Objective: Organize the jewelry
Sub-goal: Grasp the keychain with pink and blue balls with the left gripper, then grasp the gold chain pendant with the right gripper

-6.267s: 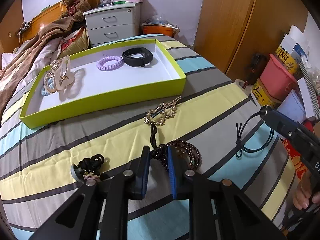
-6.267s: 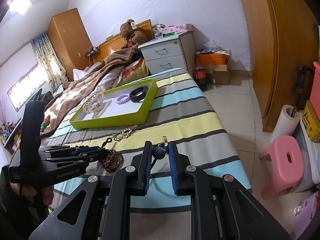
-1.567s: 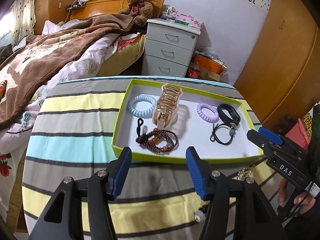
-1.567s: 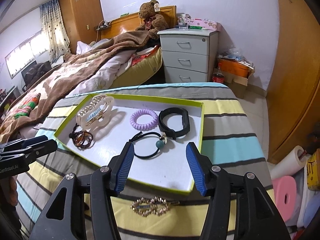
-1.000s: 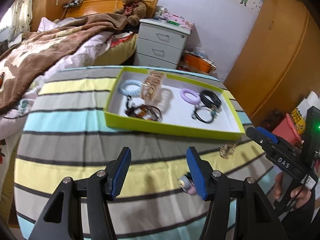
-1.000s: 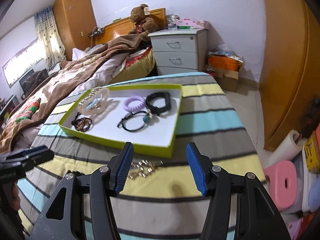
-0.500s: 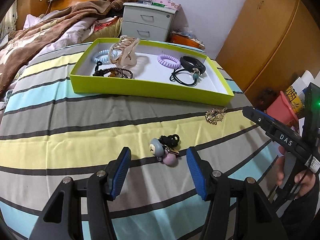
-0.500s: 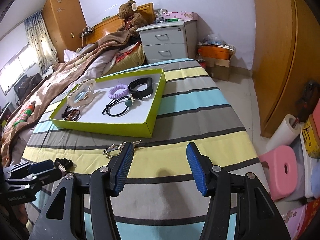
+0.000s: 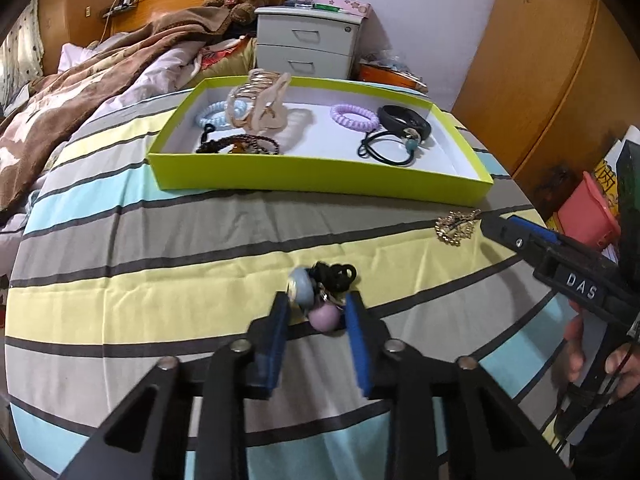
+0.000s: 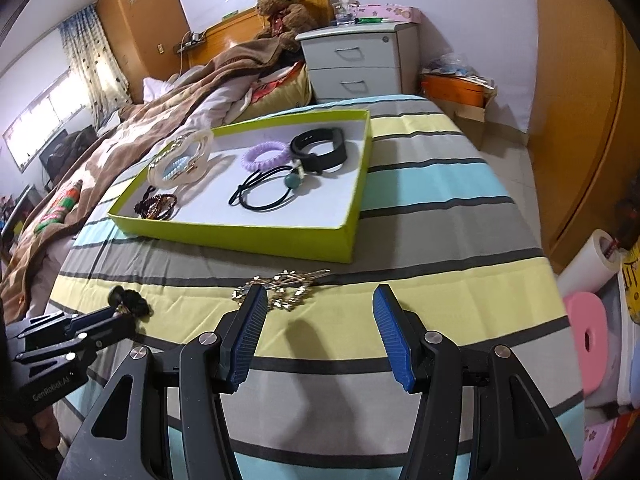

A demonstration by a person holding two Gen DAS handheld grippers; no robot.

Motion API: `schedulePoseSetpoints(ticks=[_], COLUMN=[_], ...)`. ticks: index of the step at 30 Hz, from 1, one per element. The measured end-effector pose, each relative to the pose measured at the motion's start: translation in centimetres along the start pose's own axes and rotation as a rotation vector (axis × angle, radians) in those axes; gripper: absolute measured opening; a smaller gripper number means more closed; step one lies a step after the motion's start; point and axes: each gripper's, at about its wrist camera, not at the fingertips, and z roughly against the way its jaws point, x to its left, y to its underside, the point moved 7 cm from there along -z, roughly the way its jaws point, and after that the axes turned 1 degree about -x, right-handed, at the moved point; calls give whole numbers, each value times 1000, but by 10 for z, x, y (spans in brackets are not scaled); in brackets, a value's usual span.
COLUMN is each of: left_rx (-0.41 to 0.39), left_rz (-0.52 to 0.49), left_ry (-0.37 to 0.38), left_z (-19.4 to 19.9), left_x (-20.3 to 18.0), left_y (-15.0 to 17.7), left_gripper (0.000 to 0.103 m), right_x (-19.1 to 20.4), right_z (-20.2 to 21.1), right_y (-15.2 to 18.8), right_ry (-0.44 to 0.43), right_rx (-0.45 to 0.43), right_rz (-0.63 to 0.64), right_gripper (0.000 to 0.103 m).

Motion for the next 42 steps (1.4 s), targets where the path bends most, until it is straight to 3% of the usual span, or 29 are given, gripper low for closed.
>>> schedulePoseSetpoints(ticks=[5,17,33,37,42], left_rx=[-6,-7,2,8,6], left_rz=[31,56,76,77,84], left_ry=[-33,-10,6,23,34], left_z=[3,4,5,5,5], left_x=[16,27,28,27,24], left_y=[0,0,0,1,-1], left_gripper=[22,22,23,33,44], right_x=[14,29,-4,-4,2], right_z=[-6,-21,13,18,5], right_y=[-2,-5,19,16,11], right_ry=[-5,126,249,172,161], right_rx=[7,23,31,6,11], right_rz=[2,25,82,20,11], right_gripper=[56,56,56,56,56])
